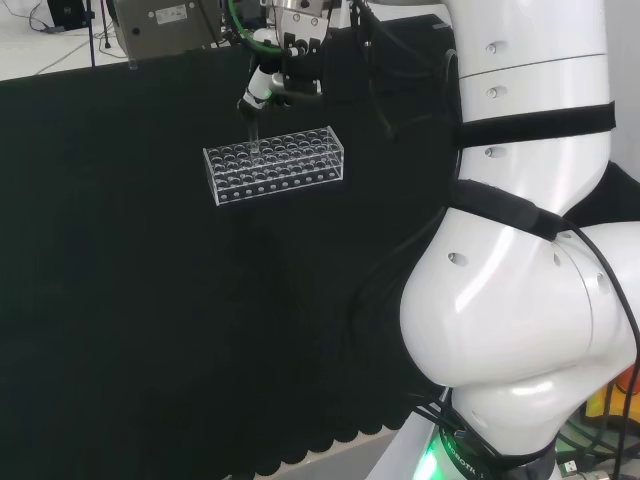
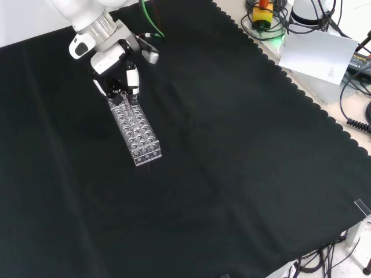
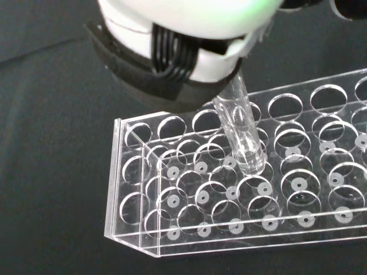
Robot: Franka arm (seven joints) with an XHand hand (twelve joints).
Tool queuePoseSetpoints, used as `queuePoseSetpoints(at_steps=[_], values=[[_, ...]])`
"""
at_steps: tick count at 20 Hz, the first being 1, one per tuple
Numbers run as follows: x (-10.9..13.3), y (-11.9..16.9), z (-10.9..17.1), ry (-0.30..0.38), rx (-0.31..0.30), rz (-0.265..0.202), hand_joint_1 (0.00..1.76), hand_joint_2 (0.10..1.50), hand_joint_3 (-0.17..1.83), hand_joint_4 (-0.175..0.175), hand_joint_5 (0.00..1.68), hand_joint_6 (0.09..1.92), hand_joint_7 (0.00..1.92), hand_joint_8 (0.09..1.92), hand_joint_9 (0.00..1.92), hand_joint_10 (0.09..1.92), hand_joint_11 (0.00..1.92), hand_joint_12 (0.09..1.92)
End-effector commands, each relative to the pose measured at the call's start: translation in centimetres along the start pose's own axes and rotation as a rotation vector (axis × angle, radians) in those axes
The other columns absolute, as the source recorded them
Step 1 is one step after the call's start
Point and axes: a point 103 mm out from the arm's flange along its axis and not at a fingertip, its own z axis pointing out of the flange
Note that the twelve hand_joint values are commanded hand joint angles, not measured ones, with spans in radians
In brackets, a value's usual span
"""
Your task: Put the test tube back in the rack.
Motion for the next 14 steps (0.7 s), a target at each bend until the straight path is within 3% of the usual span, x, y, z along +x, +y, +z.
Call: queuePoseSetpoints(at_steps=[1,14], values=[[-0.1,0.0,0.3,0.005,0.008,0.010,1.24,0.58,0.69,-0.175,1.48,0.28,1.81,0.42,1.87,0.12,1.59,0.68],[-0.4,1.2,2.6,0.017,0.035,0.010,1.24,0.58,0.69,-0.175,1.48,0.28,1.81,0.42,1.87,0.12,1.59,0.68]])
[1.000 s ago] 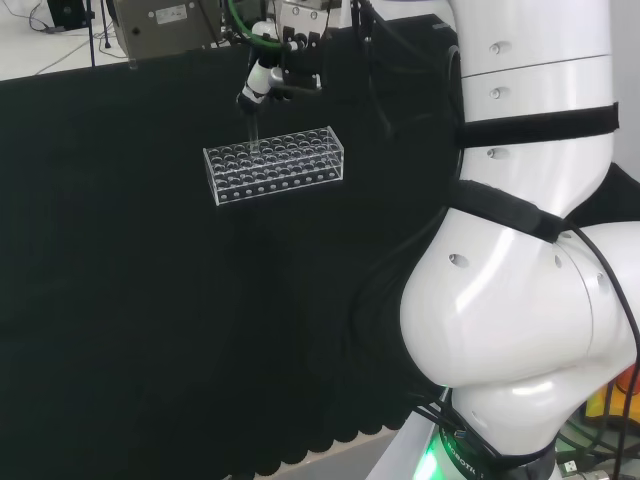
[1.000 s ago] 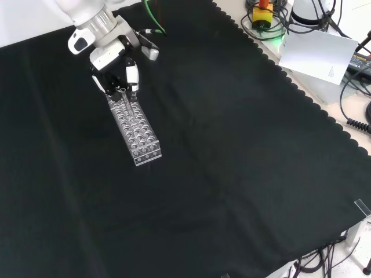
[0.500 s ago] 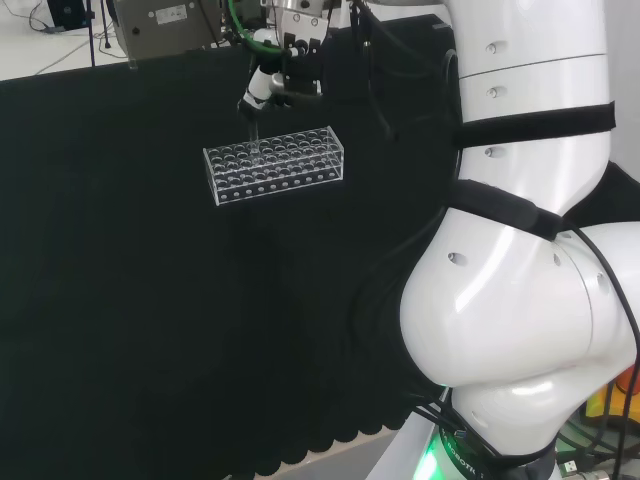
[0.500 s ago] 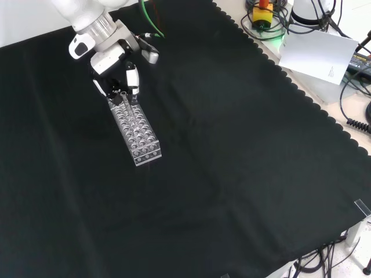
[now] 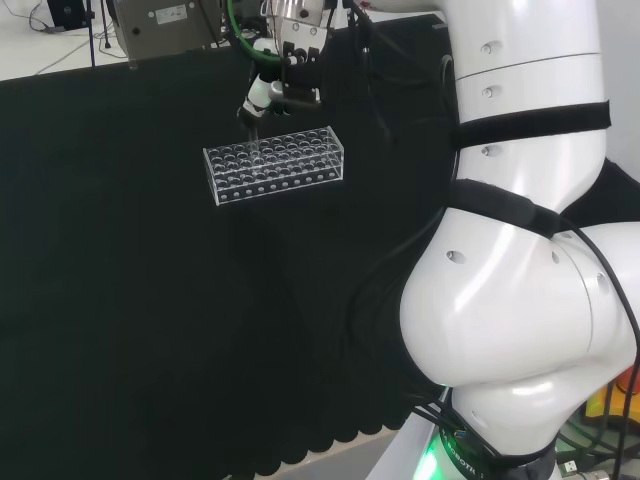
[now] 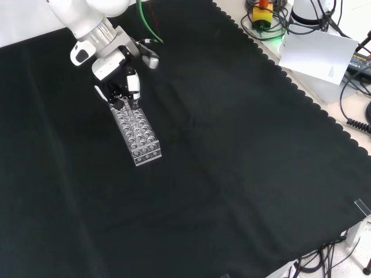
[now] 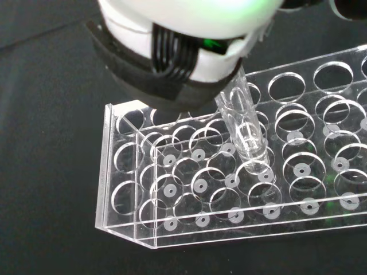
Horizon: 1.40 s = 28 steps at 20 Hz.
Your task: Put the test tube back in the rack.
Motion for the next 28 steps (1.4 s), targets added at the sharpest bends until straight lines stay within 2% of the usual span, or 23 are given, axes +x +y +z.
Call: queuePoseSetpoints(at_steps=[1,11,17,28], values=[[-0.1,0.6,1.3,0.003,0.014,0.000,1.24,0.58,0.69,-0.175,1.48,0.28,1.81,0.42,1.87,0.12,1.59,0.68],[-0.5,0.9,2.9,0.019,0.043,-0.003,1.24,0.58,0.69,-0.175,1.48,0.28,1.81,0.42,1.87,0.12,1.59,0.68],[-0.9,1.0,3.9,0.022,0.048,0.015,1.24,0.58,0.69,-0.175,1.48,0.28,1.81,0.42,1.87,0.12,1.59,0.68],[-0.9,0.8,4.1,0.030,0.049,0.018,1.24,0.58,0.69,-0.175,1.48,0.28,1.81,0.42,1.87,0.12,1.59,0.68]])
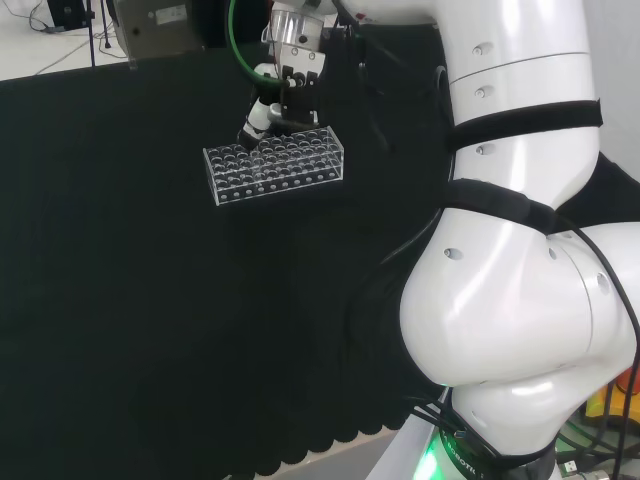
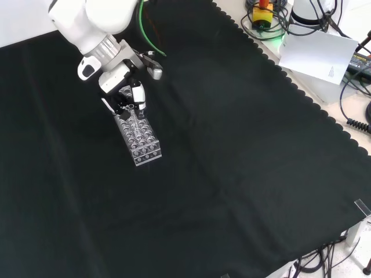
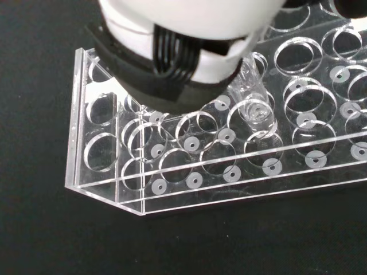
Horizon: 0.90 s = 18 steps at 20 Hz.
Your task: Put the test tube back in the rack.
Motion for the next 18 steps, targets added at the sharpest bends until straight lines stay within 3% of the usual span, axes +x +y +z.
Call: queuePoseSetpoints(at_steps=[1,3,5,6,8,11,14,18], values=[[-0.1,0.0,0.3,0.012,0.005,-0.009,1.24,0.58,0.69,-0.175,1.48,0.28,1.81,0.42,1.87,0.11,1.59,0.68],[-0.2,0.0,0.5,0.042,0.039,-0.022,1.24,0.61,0.64,-0.175,1.46,0.30,1.80,0.42,1.86,0.11,1.57,0.69],[-0.1,-0.1,0.7,0.058,0.081,-0.041,1.29,0.73,0.45,-0.175,1.36,0.40,1.52,0.44,1.75,0.09,1.38,0.89],[-0.1,-0.2,0.7,0.066,0.097,-0.045,1.25,0.74,0.39,-0.171,1.23,0.47,1.34,0.54,1.62,0.09,1.19,1.04],[0.0,-0.2,0.5,0.080,0.102,-0.054,1.14,0.67,0.40,-0.125,0.90,0.63,0.92,0.78,1.36,0.09,0.87,1.26],[0.4,-0.3,-0.1,0.087,0.093,-0.072,1.04,0.60,0.43,-0.052,0.51,0.70,0.44,0.89,1.04,0.09,0.57,1.41],[0.8,-0.4,-0.9,0.097,0.078,-0.086,1.00,0.59,0.43,-0.020,0.36,0.62,0.26,0.91,0.91,0.09,0.44,1.46],[1.5,-1.3,-2.6,0.095,0.038,-0.123,0.98,0.60,0.42,-0.004,0.34,0.50,0.18,0.91,0.84,0.09,0.36,1.48]])
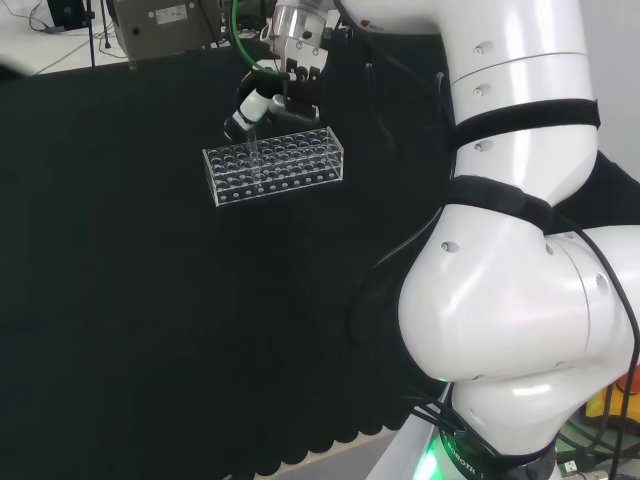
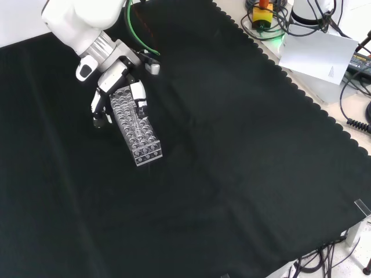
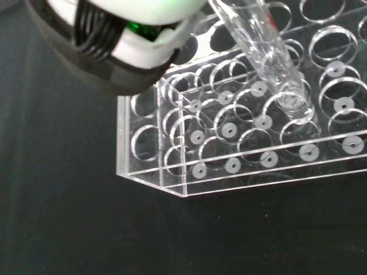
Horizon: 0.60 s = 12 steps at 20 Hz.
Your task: Put the test tube back in the rack.
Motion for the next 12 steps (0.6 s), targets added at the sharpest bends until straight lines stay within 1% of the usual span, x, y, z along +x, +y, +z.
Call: queuePoseSetpoints(at_steps=[1,4,7,12], values=[[1.4,-1.3,-2.2,0.010,-0.060,-0.058,0.98,0.60,0.42,-0.002,0.34,0.48,0.16,0.91,0.82,0.09,0.35,1.49],[2.6,-2.7,-4.3,-0.003,-0.118,-0.092,0.96,0.60,0.41,-0.001,0.32,0.42,0.13,0.90,0.78,0.09,0.31,1.50],[3.9,-4.1,-6.5,-0.023,-0.157,-0.123,0.93,0.61,0.40,0.000,0.32,0.39,0.12,0.90,0.76,0.09,0.30,1.50],[6.0,-6.6,-9.8,-0.044,-0.214,-0.145,0.92,0.62,0.38,0.001,0.34,0.32,0.11,0.90,0.74,0.09,0.29,1.51]])
